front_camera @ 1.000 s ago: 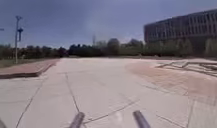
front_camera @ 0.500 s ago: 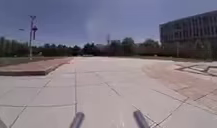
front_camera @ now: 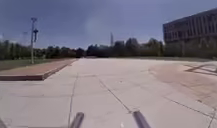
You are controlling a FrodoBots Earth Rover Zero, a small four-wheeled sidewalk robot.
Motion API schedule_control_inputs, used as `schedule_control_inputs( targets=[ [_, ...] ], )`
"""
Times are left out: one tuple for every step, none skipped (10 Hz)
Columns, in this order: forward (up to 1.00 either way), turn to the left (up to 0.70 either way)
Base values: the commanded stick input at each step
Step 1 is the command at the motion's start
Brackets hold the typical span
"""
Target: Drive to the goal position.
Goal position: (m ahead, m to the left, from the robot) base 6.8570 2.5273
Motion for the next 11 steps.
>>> schedule_control_inputs(
  targets=[
    [0.85, 0.00],
    [0.85, 0.00],
    [0.85, 0.00],
    [0.85, 0.00],
    [0.85, 0.00],
    [0.85, 0.00],
    [0.85, 0.00],
    [0.85, 0.08],
    [0.85, 0.27],
    [0.85, 0.27],
    [0.85, 0.00]
  ],
)
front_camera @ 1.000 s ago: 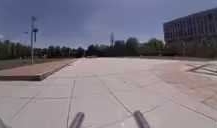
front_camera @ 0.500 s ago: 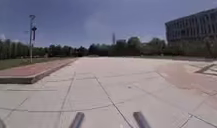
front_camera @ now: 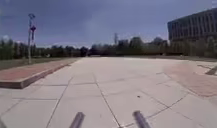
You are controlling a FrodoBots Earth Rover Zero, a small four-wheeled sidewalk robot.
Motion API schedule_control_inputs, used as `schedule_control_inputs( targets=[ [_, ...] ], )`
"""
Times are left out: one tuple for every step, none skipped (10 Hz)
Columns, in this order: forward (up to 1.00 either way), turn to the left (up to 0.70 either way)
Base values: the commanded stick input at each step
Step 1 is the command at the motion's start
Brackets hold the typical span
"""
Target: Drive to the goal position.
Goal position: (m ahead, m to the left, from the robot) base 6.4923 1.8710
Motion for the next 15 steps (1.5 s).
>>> schedule_control_inputs(
  targets=[
    [0.85, 0.00],
    [0.85, 0.00],
    [0.85, 0.00],
    [0.85, 0.00],
    [0.85, 0.00],
    [0.85, 0.23],
    [0.85, 0.27],
    [0.85, 0.27],
    [0.85, 0.14],
    [0.85, 0.00],
    [0.85, 0.00],
    [0.85, 0.00],
    [0.85, 0.00],
    [0.85, 0.00],
    [0.85, 0.00]
  ],
)
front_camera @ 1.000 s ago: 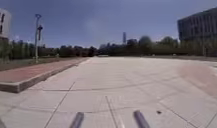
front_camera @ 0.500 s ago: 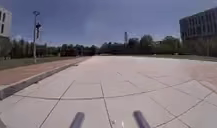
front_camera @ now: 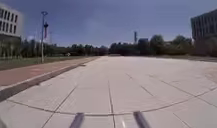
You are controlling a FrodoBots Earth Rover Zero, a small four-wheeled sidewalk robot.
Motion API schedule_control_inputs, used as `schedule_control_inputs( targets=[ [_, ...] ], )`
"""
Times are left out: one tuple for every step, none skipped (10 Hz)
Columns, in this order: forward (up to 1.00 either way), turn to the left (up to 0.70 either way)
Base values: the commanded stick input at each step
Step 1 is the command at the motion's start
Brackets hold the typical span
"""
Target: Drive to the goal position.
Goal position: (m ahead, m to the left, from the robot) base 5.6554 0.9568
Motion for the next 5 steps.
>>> schedule_control_inputs(
  targets=[
    [0.85, 0.00],
    [0.85, 0.00],
    [0.85, 0.00],
    [0.85, 0.00],
    [0.85, 0.00]
  ],
)
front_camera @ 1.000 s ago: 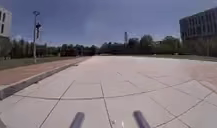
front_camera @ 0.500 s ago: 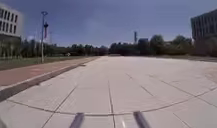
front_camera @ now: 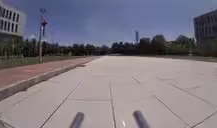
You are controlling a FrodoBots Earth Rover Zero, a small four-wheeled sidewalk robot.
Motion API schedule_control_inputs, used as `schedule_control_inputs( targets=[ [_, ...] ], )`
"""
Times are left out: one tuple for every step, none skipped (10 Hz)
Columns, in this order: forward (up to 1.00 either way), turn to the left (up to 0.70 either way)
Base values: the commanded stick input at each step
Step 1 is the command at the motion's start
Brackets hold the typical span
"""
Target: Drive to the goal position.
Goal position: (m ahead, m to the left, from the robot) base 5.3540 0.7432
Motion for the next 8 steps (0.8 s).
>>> schedule_control_inputs(
  targets=[
    [0.85, 0.00],
    [0.85, 0.00],
    [0.85, 0.00],
    [0.85, 0.00],
    [0.85, 0.00],
    [0.85, 0.00],
    [0.85, 0.00],
    [0.85, 0.00]
  ],
)
